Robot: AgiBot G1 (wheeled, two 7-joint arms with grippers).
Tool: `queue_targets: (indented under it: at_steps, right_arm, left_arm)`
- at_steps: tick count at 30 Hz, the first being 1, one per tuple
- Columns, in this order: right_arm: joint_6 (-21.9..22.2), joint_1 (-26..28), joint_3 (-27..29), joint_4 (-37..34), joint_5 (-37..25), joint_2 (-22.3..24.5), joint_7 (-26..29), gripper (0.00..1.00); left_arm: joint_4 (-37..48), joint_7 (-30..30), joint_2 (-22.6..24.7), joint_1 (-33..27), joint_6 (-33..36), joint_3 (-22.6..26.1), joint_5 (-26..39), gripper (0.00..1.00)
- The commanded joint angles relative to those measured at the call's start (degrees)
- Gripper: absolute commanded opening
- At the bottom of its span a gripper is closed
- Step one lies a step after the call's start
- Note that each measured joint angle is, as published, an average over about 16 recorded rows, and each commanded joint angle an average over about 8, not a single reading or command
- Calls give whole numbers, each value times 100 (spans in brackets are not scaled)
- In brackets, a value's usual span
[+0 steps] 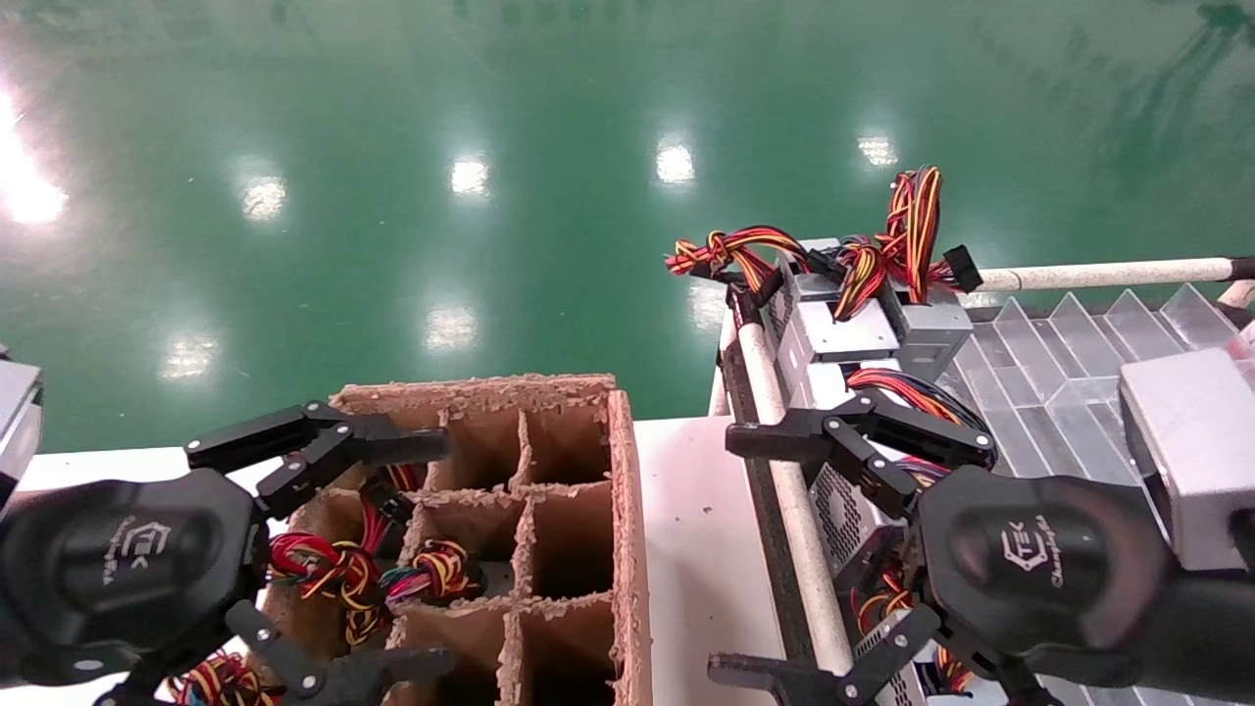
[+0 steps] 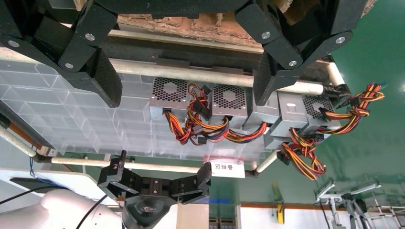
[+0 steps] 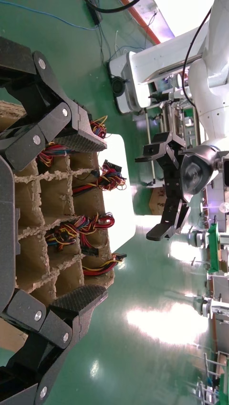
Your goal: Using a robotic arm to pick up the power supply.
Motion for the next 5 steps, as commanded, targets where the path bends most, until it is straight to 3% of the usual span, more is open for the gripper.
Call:
queue_targets:
  at_steps: [1, 5]
  right_arm:
    - [0, 1, 0, 0, 0, 0, 0, 100]
    - [0, 1, 0, 0, 0, 0, 0, 100]
  left_arm:
    - [0, 0, 0, 0, 0, 0, 0, 100]
    - [0, 0, 0, 0, 0, 0, 0, 100]
